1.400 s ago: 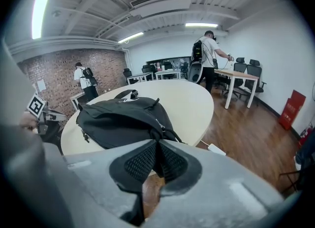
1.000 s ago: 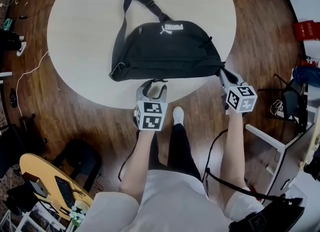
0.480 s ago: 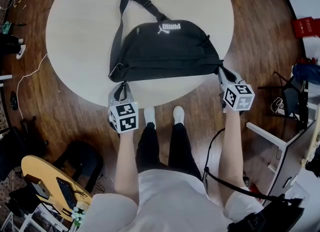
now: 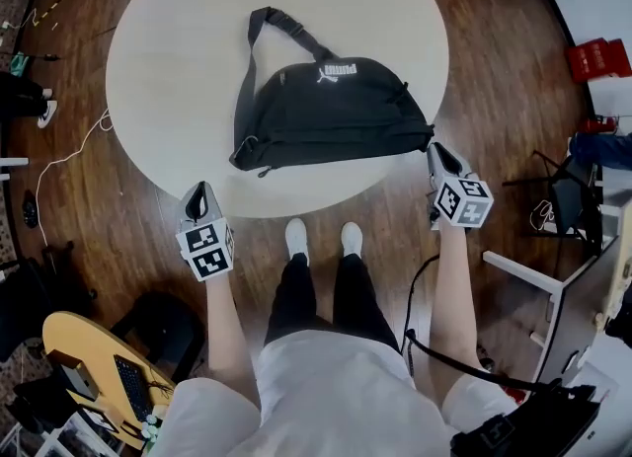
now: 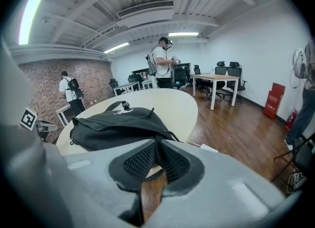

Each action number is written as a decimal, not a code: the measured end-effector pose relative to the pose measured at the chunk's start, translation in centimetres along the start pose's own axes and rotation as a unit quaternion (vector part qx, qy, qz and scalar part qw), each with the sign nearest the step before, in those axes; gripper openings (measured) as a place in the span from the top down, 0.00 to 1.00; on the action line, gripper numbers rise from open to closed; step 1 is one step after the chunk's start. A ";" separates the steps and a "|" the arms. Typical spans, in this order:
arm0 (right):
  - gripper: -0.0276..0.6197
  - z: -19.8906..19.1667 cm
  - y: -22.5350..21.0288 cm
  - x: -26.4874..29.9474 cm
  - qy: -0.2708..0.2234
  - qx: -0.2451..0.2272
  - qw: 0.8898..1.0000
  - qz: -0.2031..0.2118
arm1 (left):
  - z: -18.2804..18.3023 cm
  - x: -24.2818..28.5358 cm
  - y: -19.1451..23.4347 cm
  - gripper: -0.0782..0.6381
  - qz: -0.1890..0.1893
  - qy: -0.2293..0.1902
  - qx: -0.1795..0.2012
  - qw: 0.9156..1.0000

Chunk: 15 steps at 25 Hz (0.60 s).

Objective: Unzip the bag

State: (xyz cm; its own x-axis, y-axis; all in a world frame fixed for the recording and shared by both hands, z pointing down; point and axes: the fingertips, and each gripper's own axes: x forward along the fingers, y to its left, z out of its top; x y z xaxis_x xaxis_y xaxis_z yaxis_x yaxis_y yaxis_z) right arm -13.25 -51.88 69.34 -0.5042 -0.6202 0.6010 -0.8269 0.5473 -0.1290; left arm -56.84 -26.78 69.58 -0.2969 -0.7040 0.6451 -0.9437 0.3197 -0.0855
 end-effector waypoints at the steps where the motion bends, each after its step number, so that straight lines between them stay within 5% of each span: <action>1: 0.93 0.3 0.7 -1.3 -0.010 -0.003 1.000 -0.001 | 0.7 -0.8 -1.4 0.87 -0.017 -0.013 -0.002 1.000; 8: 0.97 3.0 10.5 -14.6 -0.117 -0.058 0.989 0.069 | 7.2 -10.4 -12.9 0.87 -0.151 -0.120 0.010 0.981; 11: 0.97 3.0 14.5 -20.0 -0.165 -0.078 0.975 0.123 | 9.5 -16.3 -16.3 0.87 -0.163 -0.182 0.029 0.969; 15: 0.97 2.2 17.1 -29.2 -0.245 -0.105 0.951 0.157 | 8.2 -25.7 -20.8 0.87 -0.156 -0.249 0.031 0.955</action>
State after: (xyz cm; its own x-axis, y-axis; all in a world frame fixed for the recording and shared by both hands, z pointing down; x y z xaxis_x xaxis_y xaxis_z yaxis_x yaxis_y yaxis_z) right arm -13.20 -25.69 47.87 -0.8165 -0.5662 0.1124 -0.5738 0.8175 -0.0500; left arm -30.75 -20.55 48.52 -0.0173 -0.9782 0.2068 -0.9998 0.0170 -0.0035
